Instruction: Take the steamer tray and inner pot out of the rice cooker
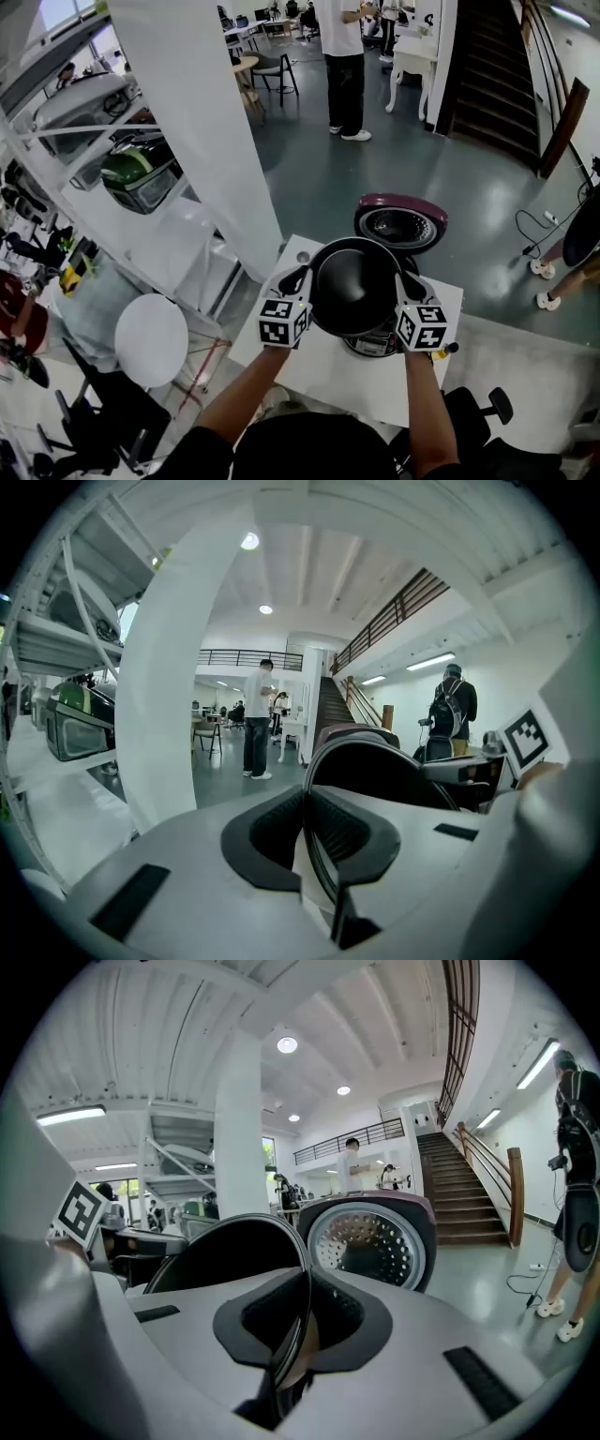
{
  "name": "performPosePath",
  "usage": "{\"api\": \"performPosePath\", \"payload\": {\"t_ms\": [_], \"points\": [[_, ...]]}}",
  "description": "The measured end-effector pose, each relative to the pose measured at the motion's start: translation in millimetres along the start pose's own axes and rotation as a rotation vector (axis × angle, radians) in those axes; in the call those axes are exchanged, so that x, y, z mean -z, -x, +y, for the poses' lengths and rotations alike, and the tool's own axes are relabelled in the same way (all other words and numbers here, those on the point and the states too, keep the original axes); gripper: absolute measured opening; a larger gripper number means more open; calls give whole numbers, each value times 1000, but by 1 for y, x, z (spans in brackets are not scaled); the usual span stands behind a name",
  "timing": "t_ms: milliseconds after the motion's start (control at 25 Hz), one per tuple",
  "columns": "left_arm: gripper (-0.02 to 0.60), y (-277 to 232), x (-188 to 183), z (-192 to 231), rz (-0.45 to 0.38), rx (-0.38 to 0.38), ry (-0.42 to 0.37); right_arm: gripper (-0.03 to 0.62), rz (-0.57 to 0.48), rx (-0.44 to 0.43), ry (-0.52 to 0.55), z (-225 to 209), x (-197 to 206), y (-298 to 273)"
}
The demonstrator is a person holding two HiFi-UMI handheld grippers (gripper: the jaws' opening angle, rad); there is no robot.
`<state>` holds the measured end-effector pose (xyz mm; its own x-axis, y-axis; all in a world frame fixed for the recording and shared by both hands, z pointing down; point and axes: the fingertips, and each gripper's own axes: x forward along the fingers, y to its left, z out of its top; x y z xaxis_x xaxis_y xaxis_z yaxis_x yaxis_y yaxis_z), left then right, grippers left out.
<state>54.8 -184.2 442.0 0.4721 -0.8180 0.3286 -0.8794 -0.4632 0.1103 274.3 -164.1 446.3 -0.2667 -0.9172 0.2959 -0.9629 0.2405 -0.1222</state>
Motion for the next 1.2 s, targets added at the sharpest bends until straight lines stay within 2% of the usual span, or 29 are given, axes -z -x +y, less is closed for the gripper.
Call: {"api": "performPosePath", "payload": {"t_ms": [360,680,880,1000,1200], "points": [[26,9,-7,77,-3,68,25,23,12,58,2,66,-7,-35],[26,21,9,153,14,105,21,23,41,104,0,134,8,-69],[26,22,30,184,40,135,24,23,75,139,-16,160,31,-82],[25,29,46,196,45,146,73,23,115,133,-32,173,50,-88],[25,24,78,216,71,123,126,23,161,95,-24,182,74,-109]]}}
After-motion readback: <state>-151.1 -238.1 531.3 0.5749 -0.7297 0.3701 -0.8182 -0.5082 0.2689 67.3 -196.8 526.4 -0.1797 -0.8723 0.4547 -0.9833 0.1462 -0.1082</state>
